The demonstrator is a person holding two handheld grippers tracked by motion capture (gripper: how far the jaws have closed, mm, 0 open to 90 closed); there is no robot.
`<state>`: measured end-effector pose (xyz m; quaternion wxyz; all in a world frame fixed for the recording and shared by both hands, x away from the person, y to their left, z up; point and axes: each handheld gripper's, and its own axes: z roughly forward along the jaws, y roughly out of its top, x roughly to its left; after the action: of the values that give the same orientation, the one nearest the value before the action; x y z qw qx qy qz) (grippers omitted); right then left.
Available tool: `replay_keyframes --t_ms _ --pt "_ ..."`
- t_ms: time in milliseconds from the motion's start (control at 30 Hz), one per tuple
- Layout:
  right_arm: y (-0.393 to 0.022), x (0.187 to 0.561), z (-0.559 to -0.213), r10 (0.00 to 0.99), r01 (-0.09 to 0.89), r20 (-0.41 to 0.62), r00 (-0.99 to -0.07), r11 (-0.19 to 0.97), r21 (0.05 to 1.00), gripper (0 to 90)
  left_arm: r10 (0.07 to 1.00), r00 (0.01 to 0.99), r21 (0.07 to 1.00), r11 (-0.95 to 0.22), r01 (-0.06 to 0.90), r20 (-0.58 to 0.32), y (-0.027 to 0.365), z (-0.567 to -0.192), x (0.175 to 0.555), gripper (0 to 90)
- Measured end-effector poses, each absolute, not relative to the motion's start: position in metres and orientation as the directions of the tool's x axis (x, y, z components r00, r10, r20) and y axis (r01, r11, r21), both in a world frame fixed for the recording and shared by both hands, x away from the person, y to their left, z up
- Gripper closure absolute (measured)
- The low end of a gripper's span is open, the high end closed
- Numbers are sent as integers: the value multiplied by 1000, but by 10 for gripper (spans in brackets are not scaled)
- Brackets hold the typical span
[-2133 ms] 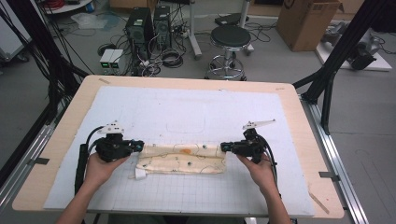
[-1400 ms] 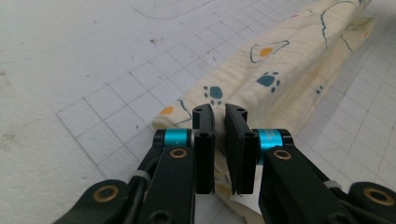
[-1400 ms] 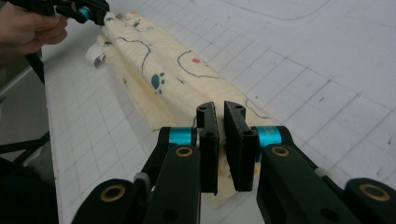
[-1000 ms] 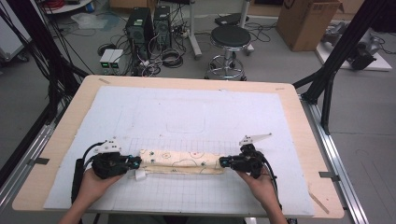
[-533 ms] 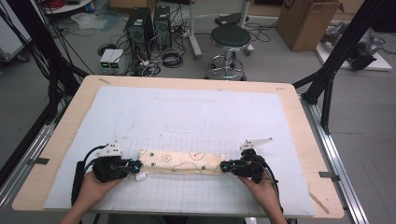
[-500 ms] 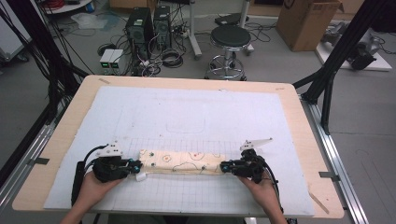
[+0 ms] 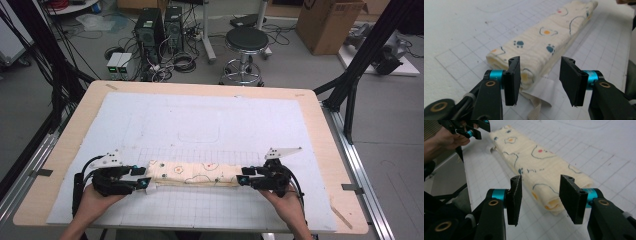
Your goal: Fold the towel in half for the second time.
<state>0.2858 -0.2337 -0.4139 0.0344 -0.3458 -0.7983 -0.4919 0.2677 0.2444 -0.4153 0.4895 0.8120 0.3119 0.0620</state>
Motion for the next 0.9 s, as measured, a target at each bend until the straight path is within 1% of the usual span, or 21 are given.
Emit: replay_keyframes --t_ms 67,167,233,267,300,367,400,433,500,567,733,900 --pt "-233 286 -409 518 587 397 -757 272 763 527 568 799 842 -319 434 -197 243 -411 269 511" --pt "-226 289 -401 516 578 387 -764 283 765 606 561 807 845 -328 422 -185 235 -405 272 549" --pt "-218 292 -396 512 571 376 -772 299 764 688 558 811 844 -341 415 -174 226 -403 274 637" --pt "-214 294 -395 511 569 373 -774 304 764 717 559 811 842 -344 416 -172 222 -402 276 659" --pt "-210 296 -393 511 576 380 -771 306 758 774 550 818 843 -349 410 -170 217 -402 278 702" --pt "-201 302 -392 502 574 382 -776 312 757 829 547 819 842 -349 411 -173 208 -402 282 783" --pt "-196 303 -391 497 580 390 -775 316 751 869 545 820 838 -357 413 -172 204 -403 284 840" --pt "-191 305 -391 495 575 383 -780 325 751 885 543 823 829 -375 414 -166 199 -403 286 870" --pt "-181 309 -390 491 569 370 -789 354 743 896 536 830 810 -412 418 -156 190 -404 291 893" --pt "-170 312 -392 483 567 366 -796 381 730 896 529 836 794 -440 419 -148 181 -405 294 895" --pt "-144 319 -402 474 565 357 -805 427 706 896 520 839 773 -461 435 -162 167 -411 300 895" --pt "-125 318 -412 461 554 340 -820 490 673 896 512 851 740 -525 419 -118 160 -417 299 895"
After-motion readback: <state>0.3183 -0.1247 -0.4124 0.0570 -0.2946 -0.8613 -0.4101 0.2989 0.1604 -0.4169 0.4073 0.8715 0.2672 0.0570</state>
